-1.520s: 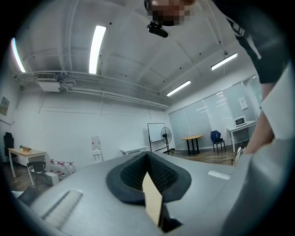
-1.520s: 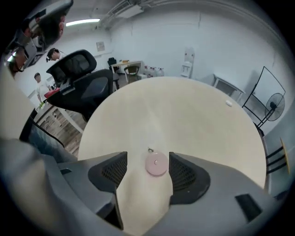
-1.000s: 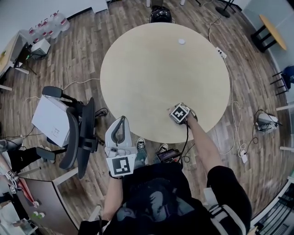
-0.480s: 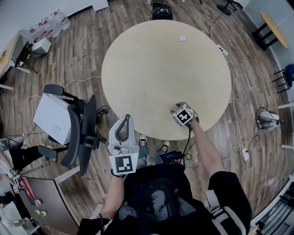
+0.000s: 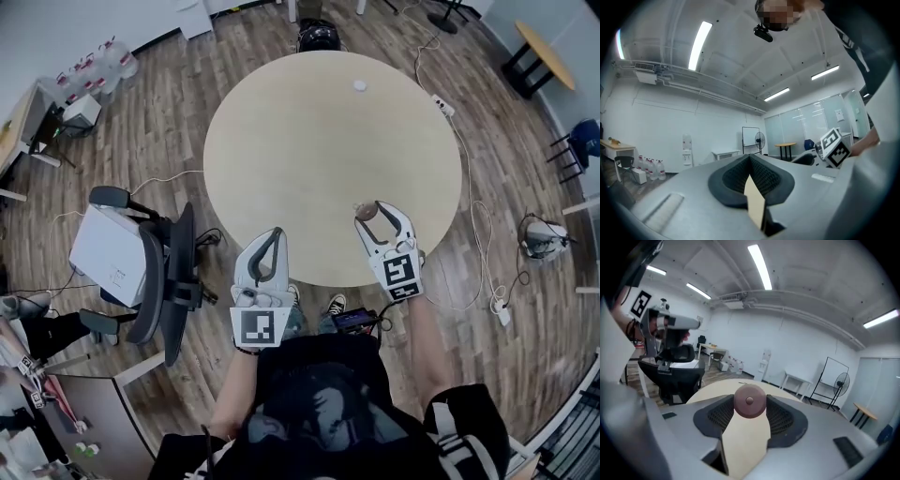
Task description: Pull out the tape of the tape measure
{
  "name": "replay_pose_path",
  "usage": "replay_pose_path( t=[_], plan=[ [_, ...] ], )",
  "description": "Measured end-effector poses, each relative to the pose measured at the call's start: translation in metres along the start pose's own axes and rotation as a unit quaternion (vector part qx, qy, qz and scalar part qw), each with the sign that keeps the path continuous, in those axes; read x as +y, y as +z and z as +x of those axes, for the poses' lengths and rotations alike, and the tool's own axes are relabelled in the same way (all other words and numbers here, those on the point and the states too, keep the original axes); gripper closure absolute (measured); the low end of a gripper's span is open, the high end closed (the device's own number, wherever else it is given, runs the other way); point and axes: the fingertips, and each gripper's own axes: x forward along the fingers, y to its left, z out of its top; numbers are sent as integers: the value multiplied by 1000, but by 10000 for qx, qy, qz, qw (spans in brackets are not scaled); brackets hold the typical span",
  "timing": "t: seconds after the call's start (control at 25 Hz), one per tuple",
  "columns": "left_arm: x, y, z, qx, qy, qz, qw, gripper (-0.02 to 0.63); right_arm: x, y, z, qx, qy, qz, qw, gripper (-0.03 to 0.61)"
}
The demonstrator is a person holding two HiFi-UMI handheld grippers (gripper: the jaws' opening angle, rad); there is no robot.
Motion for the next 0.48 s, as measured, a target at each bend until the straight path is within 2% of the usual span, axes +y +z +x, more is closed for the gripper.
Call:
replay_pose_path(
  t=[0.2,0.4,0.48],
  plan=[
    [-18,16,6,-254,-373,-187,9988,612,0,67,-51,-822,-295,-213,9960,360],
    [-32,24,12,-397,-728,-183,9964,608,8,85,-67,-899,-252,-554,9941,360],
    [-40,24,14,-401,-1008,-151,9940,524,11,85,-68,-861,-189,-641,9940,360]
  ],
)
